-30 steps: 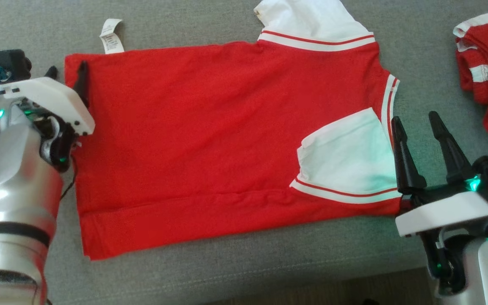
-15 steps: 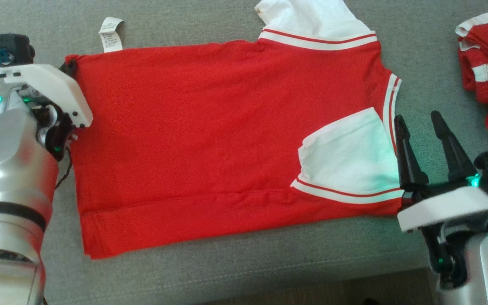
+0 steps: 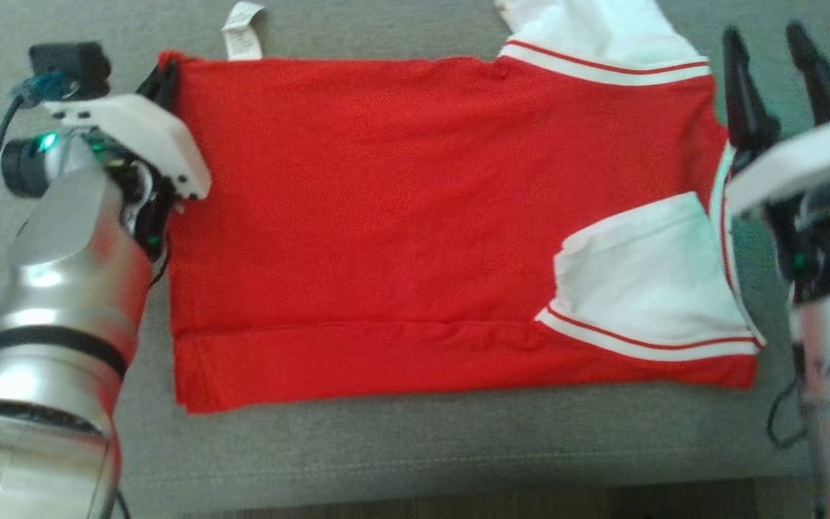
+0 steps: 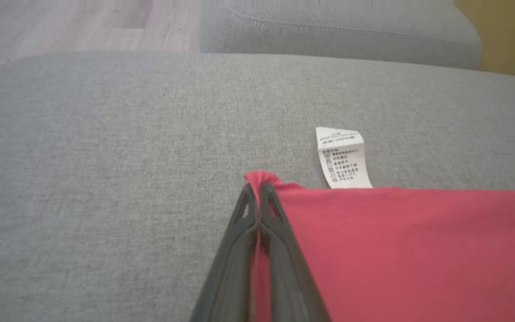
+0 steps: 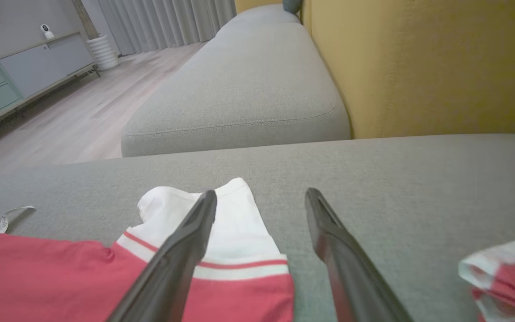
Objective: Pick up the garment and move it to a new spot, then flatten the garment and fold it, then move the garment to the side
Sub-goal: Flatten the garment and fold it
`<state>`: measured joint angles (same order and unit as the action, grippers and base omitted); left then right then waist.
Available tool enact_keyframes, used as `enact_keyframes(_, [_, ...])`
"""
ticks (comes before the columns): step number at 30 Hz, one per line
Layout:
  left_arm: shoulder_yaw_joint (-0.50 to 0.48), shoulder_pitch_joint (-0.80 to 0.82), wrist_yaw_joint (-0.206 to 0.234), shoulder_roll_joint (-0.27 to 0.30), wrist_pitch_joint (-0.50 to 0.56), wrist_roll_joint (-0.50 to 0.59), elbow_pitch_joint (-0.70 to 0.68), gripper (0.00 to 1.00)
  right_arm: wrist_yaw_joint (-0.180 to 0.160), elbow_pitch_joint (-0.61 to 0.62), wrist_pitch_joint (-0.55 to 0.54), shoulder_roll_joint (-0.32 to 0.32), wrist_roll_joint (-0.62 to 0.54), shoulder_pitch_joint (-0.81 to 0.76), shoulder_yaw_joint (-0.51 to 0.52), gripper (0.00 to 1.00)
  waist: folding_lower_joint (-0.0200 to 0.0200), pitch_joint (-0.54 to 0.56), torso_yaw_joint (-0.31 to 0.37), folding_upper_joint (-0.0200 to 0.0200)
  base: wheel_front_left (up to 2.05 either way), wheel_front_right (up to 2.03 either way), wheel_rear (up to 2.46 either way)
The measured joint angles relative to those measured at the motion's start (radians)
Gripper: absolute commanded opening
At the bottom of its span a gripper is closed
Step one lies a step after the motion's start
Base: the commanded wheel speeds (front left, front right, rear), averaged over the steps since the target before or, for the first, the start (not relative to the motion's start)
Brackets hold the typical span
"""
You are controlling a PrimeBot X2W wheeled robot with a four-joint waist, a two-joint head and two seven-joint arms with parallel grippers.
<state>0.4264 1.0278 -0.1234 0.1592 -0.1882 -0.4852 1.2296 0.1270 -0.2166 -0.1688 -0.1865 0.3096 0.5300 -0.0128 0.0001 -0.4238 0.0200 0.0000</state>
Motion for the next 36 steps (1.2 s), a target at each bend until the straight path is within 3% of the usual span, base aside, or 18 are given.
enact_keyframes(12, [0.048, 0.047, -0.001, -0.083, -0.048, 0.008, -0.019, 0.0, 0.0, -0.481, -0.058, -0.067, 0.022, 0.405, -0.085, 1.0, 0.0, -0.062, -0.103, 0.0, 0.0, 0.0, 0.0])
enact_keyframes(21, [0.078, 0.081, -0.008, -0.105, -0.055, 0.0, -0.045, 0.0, 0.0, -0.7, -0.109, -0.079, -0.022, 0.56, -0.16, 1.0, 0.0, -0.118, -0.143, 0.0, 0.0, 0.0, 0.0])
enact_keyframes(22, [0.08, 0.081, -0.008, -0.106, -0.059, -0.008, -0.046, 0.0, 0.0, -0.713, -0.114, -0.079, -0.022, 0.569, -0.173, 0.88, 0.0, -0.12, -0.144, 0.0, 0.0, 0.0, 0.0])
enact_keyframes(23, [0.083, 0.081, -0.008, -0.106, -0.059, -0.016, -0.046, 0.0, 0.0, -0.721, -0.115, -0.079, -0.022, 0.579, -0.182, 0.55, 0.0, -0.12, -0.145, 0.0, 0.0, 0.0, 0.0])
enact_keyframes(24, [0.087, 0.081, -0.008, -0.106, -0.059, -0.023, -0.049, 0.0, 0.0, -0.731, -0.115, -0.081, -0.021, 0.589, -0.192, 0.01, -0.0001, -0.12, -0.145, 0.0, 0.0, 0.0, 0.0])
enact_keyframes(30, [0.115, 0.081, -0.008, -0.095, -0.055, -0.069, -0.075, 0.0, 0.0, -0.733, -0.047, -0.11, 0.015, 0.595, -0.238, 0.0, -0.0001, -0.104, -0.145, 0.0, 0.0, 0.0, 0.0])
enact_keyframes(36, [0.141, 0.068, -0.009, -0.044, -0.06, -0.09, -0.134, 0.0, 0.0, -0.637, 0.041, -0.148, 0.089, 0.548, -0.275, 0.0, -0.0001, -0.067, -0.135, 0.0, 0.0, 0.0, 0.0])
